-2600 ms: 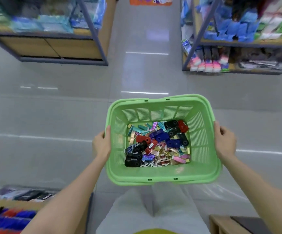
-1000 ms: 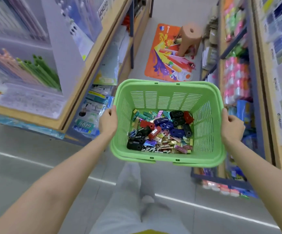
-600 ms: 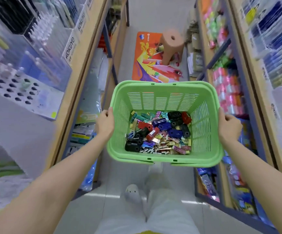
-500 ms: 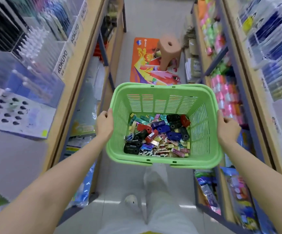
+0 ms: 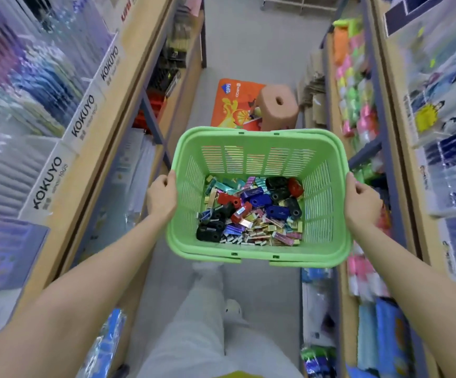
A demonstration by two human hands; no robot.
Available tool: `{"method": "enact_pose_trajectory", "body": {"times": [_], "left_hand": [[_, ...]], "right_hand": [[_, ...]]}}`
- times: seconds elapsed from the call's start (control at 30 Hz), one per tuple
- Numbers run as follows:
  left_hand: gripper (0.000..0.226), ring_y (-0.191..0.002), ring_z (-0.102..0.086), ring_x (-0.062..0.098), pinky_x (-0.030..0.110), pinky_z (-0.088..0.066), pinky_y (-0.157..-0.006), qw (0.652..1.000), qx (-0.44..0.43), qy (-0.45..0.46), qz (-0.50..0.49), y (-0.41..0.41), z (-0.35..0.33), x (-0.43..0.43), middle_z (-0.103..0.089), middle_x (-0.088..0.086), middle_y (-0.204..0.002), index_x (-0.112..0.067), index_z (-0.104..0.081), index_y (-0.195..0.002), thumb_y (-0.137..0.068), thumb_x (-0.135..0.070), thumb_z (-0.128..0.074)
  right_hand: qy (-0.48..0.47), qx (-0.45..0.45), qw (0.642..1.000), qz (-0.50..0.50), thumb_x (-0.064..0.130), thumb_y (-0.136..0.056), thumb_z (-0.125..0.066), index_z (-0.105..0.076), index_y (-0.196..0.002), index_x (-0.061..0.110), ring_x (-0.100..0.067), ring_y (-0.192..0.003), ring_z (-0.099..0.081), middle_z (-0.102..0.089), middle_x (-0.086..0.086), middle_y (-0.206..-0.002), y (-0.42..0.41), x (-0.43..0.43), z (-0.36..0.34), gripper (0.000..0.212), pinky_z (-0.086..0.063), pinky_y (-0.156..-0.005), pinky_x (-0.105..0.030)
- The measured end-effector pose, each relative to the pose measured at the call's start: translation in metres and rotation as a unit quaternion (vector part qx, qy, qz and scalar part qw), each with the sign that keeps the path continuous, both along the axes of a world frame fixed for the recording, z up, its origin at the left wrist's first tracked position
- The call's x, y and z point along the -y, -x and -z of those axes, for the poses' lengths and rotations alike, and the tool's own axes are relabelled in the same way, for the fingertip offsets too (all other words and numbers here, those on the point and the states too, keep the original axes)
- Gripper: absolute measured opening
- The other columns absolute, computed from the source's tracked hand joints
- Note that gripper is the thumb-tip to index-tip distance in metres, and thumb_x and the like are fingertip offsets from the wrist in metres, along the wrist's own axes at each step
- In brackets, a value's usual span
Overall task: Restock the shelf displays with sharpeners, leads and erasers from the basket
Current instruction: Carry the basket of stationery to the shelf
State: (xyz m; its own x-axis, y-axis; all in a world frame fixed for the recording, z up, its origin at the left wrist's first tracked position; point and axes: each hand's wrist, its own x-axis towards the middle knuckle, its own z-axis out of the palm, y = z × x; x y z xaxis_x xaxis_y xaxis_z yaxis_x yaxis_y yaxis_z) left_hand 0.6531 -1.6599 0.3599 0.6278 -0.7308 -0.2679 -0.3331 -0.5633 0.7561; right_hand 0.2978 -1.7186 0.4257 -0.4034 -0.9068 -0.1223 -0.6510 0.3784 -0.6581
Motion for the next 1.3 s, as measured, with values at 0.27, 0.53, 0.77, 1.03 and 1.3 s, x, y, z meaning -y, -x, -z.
{"method": "enact_pose_trajectory", "body": {"times": [0.27,0.53,0.77,1.03,1.3], "left_hand": [[0.041,-0.06,-0.034,0.019,0.032,-0.024,-0.056,0.999,-0.041,-0.013,0.001,-0.037,0.009,0.132,-0.038,0.002,-0.063,-0.015,-0.033,-0.066,-0.099,-0.039,-0.036],[0.042,-0.063,-0.035,0.019,0.034,-0.024,-0.058,0.999,-0.022,-0.036,-0.001,-0.064,0.005,0.259,-0.037,0.003,-0.064,-0.014,-0.031,-0.065,-0.101,-0.035,-0.037],[0.042,-0.064,-0.036,0.02,0.035,-0.023,-0.06,0.997,0.012,-0.073,-0.019,-0.081,0.013,0.362,-0.04,0.002,-0.065,-0.013,-0.036,-0.066,-0.101,-0.035,-0.036],[0.043,-0.061,-0.036,0.017,0.03,-0.025,-0.055,0.994,-0.006,-0.079,-0.075,-0.08,0.03,0.473,-0.044,0.005,-0.068,-0.011,-0.041,-0.068,-0.102,-0.036,-0.034],[0.041,-0.081,-0.051,0.021,0.031,-0.033,-0.068,0.985,-0.046,-0.095,-0.136,-0.104,0.041,0.543,-0.057,0.006,-0.088,-0.008,-0.057,-0.095,-0.102,-0.037,-0.029]], "right_hand": [[-0.008,0.012,1.0,0.006,0.04,-0.098,-0.044,-0.03,-0.054,0.013,-0.018,-0.053,-0.027,-0.032,-0.004,-0.053,-0.039,0.142,0.021,0.053,-0.02,-0.05,-0.035],[-0.043,0.017,0.999,0.009,0.049,-0.097,-0.04,-0.045,-0.06,0.017,-0.016,-0.054,-0.037,-0.045,0.0,-0.057,-0.065,0.266,0.043,0.049,-0.026,-0.051,-0.031],[-0.066,0.028,0.997,-0.016,0.056,-0.095,-0.037,-0.038,-0.057,0.018,-0.018,-0.052,-0.033,-0.038,0.001,-0.053,-0.079,0.389,0.072,0.053,-0.023,-0.052,-0.027],[-0.05,0.0,0.995,-0.083,0.061,-0.092,-0.035,-0.037,-0.058,0.017,-0.02,-0.054,-0.038,-0.039,-0.003,-0.054,-0.095,0.56,0.08,0.056,-0.029,-0.054,-0.032],[-0.041,-0.044,0.982,-0.179,0.052,-0.096,-0.038,-0.06,-0.077,-0.004,-0.032,-0.067,-0.053,-0.059,-0.021,-0.07,-0.147,0.688,0.079,0.063,-0.036,-0.059,-0.036]]}}
